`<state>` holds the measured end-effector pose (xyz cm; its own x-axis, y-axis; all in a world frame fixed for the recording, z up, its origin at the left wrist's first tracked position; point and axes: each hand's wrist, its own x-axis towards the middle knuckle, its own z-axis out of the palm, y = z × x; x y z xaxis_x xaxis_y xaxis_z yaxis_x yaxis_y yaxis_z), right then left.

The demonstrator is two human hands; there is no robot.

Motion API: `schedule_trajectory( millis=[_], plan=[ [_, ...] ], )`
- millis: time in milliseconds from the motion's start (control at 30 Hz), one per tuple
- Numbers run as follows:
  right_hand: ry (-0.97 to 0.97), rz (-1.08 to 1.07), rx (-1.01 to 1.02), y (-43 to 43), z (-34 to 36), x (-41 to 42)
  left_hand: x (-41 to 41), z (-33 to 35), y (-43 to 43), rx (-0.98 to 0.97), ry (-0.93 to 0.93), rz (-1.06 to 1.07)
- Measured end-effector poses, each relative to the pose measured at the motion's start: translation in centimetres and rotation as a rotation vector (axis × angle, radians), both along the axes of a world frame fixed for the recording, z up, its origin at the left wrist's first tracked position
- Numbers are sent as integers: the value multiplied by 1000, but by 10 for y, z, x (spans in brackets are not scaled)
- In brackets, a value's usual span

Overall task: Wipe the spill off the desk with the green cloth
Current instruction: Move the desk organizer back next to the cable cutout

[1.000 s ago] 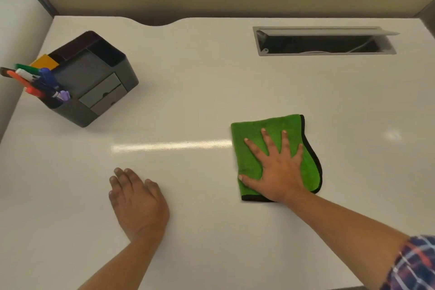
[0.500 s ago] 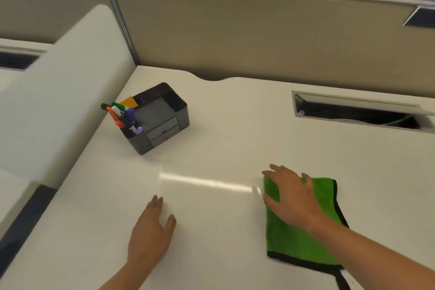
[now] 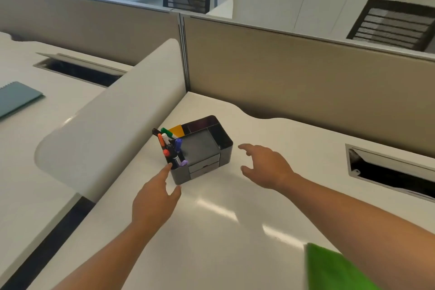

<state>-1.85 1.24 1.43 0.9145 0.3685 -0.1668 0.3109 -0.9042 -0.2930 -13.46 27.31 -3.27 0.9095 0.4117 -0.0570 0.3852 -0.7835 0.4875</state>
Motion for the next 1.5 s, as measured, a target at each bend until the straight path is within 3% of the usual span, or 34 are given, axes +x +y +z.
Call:
schedule_trajectory(
  millis=[267,567,800,1033,1267,1500],
  plan=[
    [-102,97,-64,37,-36,50,27,-3,15,234,105,-125],
    [-219,147,-79,15,-39,46,45,16,9,528,143,-187],
    [-320,50,-40,-71,-25,32,74,32,-55,569,48,-364],
    [-456,-178,-165,-194,-17,27,132,31,-169,532,-31,-566],
    [-477,-264,-252,-269,-25,28,176,18,-244,616,-58,-669],
    [-414,-290,-295,-291,-46,38,202,2,-268,642,-49,-677]
  ],
)
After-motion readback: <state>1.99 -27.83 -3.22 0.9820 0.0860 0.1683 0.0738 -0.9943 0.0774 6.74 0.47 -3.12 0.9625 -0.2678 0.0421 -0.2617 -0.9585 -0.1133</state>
